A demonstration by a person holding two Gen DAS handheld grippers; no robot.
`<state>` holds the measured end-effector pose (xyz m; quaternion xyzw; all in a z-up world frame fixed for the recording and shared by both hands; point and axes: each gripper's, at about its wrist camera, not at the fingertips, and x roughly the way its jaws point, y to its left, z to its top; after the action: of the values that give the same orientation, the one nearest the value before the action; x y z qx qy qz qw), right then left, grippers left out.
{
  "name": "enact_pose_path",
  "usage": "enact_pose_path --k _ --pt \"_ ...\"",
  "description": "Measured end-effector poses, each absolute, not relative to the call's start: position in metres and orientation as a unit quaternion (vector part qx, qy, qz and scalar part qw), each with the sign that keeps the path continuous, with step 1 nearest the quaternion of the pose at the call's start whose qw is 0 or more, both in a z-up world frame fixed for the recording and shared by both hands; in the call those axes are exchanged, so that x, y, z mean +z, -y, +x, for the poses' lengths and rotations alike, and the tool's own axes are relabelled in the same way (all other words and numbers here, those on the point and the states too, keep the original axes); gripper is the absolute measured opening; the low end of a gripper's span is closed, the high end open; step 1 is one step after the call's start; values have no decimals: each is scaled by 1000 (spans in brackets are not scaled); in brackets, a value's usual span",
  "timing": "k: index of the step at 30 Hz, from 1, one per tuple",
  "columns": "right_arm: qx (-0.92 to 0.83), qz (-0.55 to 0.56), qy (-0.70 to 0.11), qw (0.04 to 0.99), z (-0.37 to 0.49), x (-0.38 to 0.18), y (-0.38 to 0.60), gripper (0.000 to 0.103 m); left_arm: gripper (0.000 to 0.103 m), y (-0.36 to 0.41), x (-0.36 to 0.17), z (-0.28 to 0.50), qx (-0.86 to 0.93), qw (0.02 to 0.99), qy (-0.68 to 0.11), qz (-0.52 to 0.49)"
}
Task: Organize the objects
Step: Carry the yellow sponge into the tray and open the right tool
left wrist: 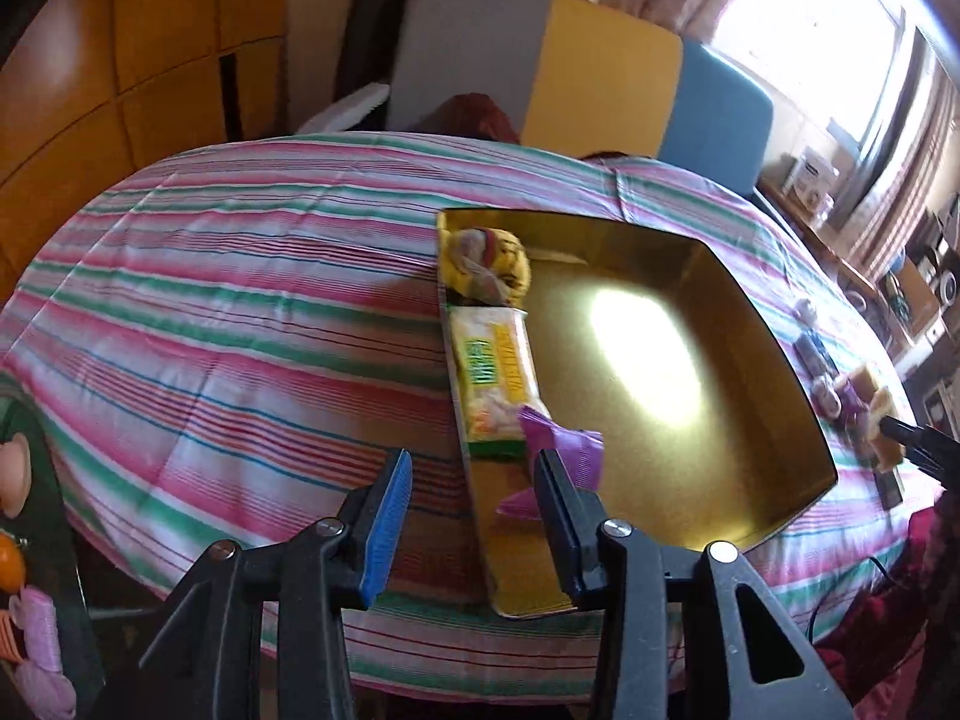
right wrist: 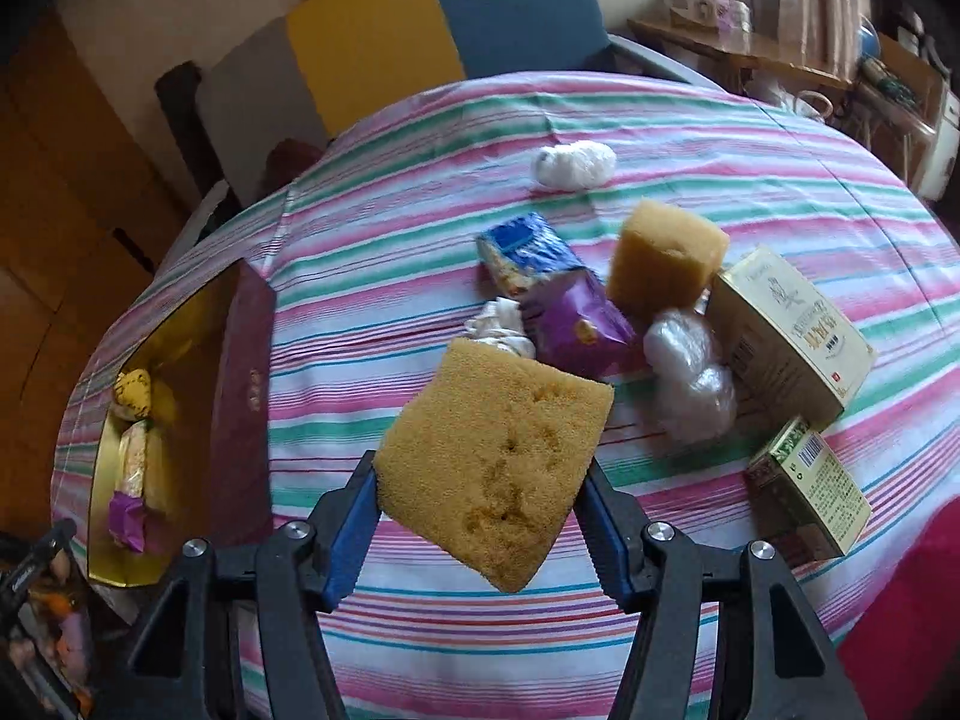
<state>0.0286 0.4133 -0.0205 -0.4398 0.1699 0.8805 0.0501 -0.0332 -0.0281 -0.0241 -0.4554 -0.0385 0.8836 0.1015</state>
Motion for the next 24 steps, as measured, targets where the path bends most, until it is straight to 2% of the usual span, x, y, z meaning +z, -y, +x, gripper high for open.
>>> enact_pose_path --k 4,8,12,16,19,24 --pt "905 -408 -109 -44 18 18 -344 62 43 38 -24 -33 885 92 55 -454" --pt "896 -419 -48 -138 -7 23 -261 63 43 44 -25 -30 885 89 66 -452" --pt "868 -459 4 -190 -41 -3 -190 63 43 51 -27 -26 884 89 75 -453" --pt "830 -520 42 -194 -71 -47 -145 63 43 57 -30 -24 882 87 88 -455" --pt "806 -549 52 -215 -75 -70 -118 64 43 60 -30 -24 882 87 94 -454" --pt "791 -550 37 -265 -64 -78 -92 72 43 63 -31 -25 881 86 99 -455"
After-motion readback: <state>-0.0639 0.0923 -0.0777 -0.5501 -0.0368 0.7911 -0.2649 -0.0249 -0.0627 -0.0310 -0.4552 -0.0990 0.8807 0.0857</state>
